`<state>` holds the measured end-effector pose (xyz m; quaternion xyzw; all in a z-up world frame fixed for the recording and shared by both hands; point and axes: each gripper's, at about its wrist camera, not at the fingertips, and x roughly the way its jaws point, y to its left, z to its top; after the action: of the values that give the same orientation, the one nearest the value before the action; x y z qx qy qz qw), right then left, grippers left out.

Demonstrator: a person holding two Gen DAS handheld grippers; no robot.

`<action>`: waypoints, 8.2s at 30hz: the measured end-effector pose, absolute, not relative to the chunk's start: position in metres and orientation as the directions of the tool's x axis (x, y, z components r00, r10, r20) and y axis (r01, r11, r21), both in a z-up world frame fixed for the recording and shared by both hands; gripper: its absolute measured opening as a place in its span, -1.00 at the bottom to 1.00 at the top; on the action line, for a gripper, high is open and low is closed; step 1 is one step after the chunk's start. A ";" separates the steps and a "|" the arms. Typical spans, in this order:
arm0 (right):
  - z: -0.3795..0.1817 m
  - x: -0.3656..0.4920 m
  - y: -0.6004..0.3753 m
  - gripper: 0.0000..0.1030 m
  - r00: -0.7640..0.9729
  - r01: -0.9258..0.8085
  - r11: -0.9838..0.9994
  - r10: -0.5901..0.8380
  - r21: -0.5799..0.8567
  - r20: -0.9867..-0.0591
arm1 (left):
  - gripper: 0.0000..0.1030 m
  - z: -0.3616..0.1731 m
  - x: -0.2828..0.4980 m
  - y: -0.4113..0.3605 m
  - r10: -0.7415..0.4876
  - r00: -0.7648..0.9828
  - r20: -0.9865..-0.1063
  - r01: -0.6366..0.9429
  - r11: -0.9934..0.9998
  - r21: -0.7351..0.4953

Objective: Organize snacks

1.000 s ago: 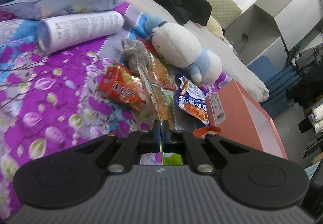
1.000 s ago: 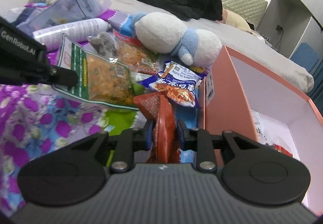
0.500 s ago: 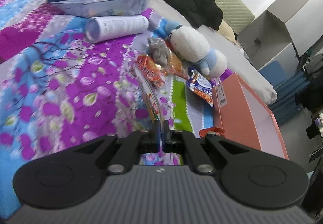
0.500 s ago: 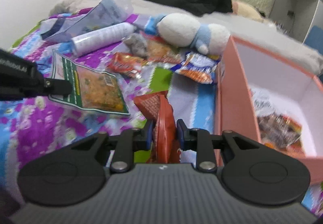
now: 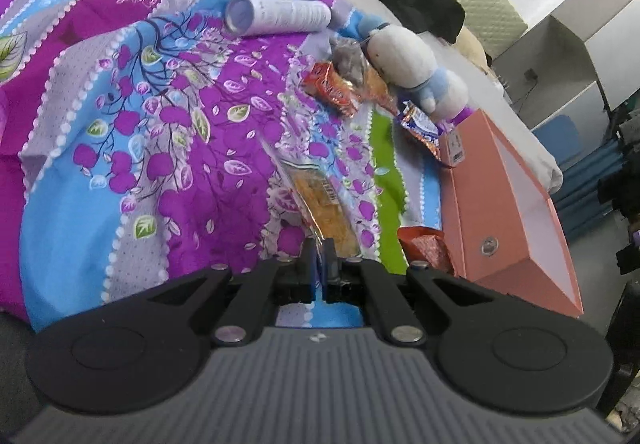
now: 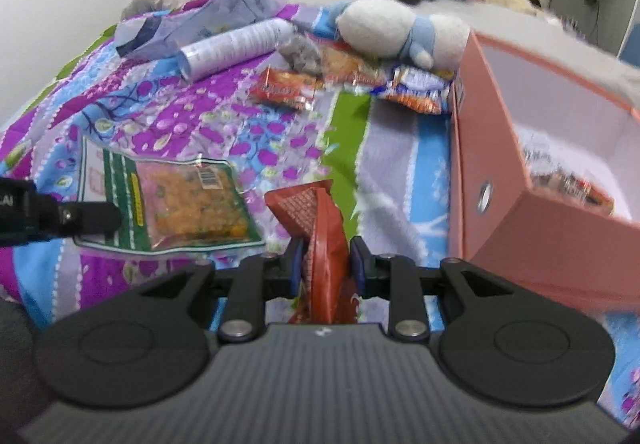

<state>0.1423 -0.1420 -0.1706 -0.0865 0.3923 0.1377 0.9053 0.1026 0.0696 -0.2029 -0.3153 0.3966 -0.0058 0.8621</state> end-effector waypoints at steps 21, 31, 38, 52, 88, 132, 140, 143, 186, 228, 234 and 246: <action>-0.189 0.159 -0.155 0.11 0.587 -0.293 0.953 0.242 0.075 -0.772 | 0.78 -0.185 0.115 0.077 -0.145 0.620 -0.771 -0.158 0.940 -0.304; -0.207 0.156 -0.151 -0.37 0.552 -0.312 0.948 0.238 0.067 -0.799 | 0.83 -0.182 0.149 0.054 -0.191 0.620 -0.761 0.042 0.977 -0.211; -0.199 0.155 -0.164 -0.41 0.581 -0.288 0.956 0.225 0.061 -0.783 | 0.88 -0.198 0.167 0.033 -0.222 0.576 -0.787 0.216 0.970 -0.116; -0.206 0.149 -0.175 -0.40 0.571 -0.262 0.963 0.212 0.069 -0.793 | 0.88 -0.238 0.188 0.018 -0.225 0.484 -0.846 0.379 0.925 -0.029; -0.193 0.152 -0.176 -0.40 0.606 -0.239 0.963 0.246 0.122 -0.756 | -0.29 -0.226 0.181 0.030 -0.224 0.569 -0.791 0.134 0.975 -0.179; -0.068 0.185 -0.210 -0.40 0.802 -0.195 0.975 0.221 0.105 -0.555 | -0.65 -0.087 0.221 -0.003 -0.385 0.753 -0.533 0.107 0.872 -0.478; -0.032 0.194 -0.242 -0.40 0.860 -0.156 0.986 0.168 0.064 -0.482 | -0.65 -0.046 0.243 -0.040 -0.453 0.768 -0.452 0.204 0.843 -0.498; -0.019 0.198 -0.251 -0.40 0.876 -0.149 0.988 0.153 0.045 -0.456 | -0.65 -0.027 0.251 -0.056 -0.480 0.774 -0.414 0.239 0.826 -0.510; -0.088 0.285 -0.433 -0.57 0.651 0.111 0.987 0.016 0.116 -0.759 | 0.21 -0.096 0.411 -0.265 -0.592 0.320 -0.739 0.237 0.806 -0.543; -0.024 0.169 -0.292 -0.54 0.899 -0.166 0.982 0.189 0.090 -0.396 | 0.27 -0.042 0.233 -0.052 -0.292 0.821 -0.491 0.171 0.946 -0.277; -0.041 0.158 -0.274 -0.54 0.890 -0.165 0.981 0.191 0.097 -0.414 | 0.27 -0.057 0.202 -0.031 -0.243 0.835 -0.494 0.146 0.963 -0.228; -0.081 0.129 -0.233 -0.53 0.856 -0.189 0.978 0.207 0.086 -0.474 | 0.28 -0.107 0.156 0.016 -0.190 0.795 -0.577 0.027 0.960 -0.279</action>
<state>0.1294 -0.2329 -0.0809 0.0185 0.2480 0.1026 0.9631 0.1564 0.0158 -0.1070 -0.1295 0.3152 -0.0577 0.9384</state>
